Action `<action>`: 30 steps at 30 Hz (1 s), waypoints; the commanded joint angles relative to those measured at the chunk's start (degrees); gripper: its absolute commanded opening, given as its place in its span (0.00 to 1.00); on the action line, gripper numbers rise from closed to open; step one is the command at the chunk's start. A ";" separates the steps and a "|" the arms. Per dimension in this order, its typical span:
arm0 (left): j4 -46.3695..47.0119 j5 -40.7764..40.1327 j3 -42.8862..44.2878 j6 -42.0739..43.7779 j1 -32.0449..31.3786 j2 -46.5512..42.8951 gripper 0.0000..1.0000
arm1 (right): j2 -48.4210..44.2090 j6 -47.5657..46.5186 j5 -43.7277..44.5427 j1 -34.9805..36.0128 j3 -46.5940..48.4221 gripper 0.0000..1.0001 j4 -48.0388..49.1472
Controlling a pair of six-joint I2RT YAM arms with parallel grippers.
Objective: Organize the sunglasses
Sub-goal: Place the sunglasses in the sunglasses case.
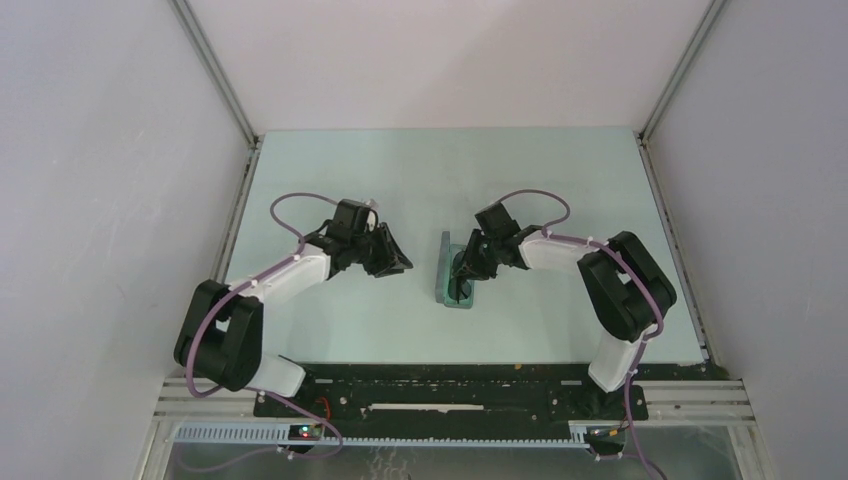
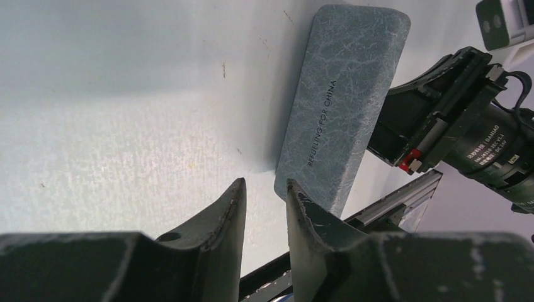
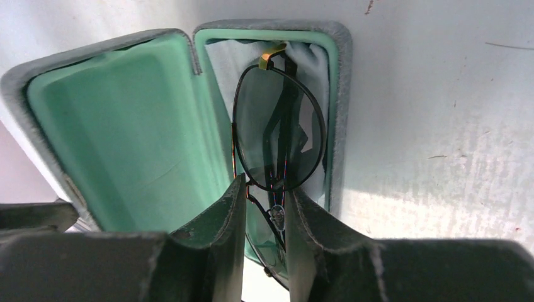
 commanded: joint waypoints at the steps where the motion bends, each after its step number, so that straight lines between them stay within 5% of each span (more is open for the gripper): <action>1: -0.43 -1.44 -0.28 1.44 0.32 -2.21 0.35 | 1.12 0.97 1.03 0.47 1.86 0.28 1.33; 30: -0.04 -2.05 0.80 1.61 -0.43 0.28 0.35 | -8.08 -0.36 2.92 0.56 -2.70 0.68 -2.40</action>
